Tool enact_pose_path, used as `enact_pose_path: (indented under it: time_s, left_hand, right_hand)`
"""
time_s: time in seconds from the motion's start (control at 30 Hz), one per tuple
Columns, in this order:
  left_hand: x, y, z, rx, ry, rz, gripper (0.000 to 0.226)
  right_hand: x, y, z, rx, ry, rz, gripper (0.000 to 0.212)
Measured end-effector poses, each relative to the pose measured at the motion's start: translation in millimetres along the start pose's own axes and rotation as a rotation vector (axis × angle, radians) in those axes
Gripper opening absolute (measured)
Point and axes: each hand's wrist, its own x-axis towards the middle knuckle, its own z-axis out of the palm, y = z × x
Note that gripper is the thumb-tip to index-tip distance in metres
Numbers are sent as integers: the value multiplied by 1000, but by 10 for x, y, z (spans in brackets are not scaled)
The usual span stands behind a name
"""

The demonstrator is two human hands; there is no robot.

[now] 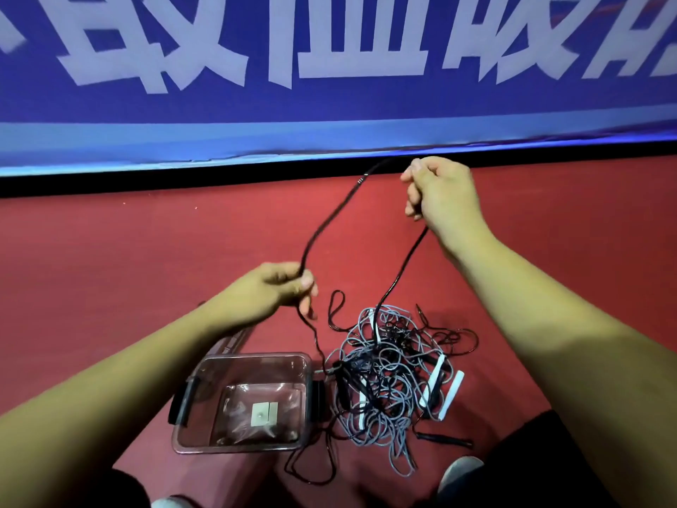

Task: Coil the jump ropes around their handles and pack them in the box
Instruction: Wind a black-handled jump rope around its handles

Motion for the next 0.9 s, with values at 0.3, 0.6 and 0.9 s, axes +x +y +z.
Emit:
enact_pose_path:
  time_s: [0.3, 0.6, 0.9]
  left_hand:
    - [-18, 352, -85, 221, 151, 204, 29]
    - [2, 66, -270, 286, -50, -101, 28]
    - [-36, 366, 20, 345, 203, 224, 22]
  right_hand:
    - [-413, -91, 226, -597, -763, -383, 47]
    - [-22, -106, -11, 92, -85, -76, 32]
    - [-266, -55, 70, -654, -528, -304, 72]
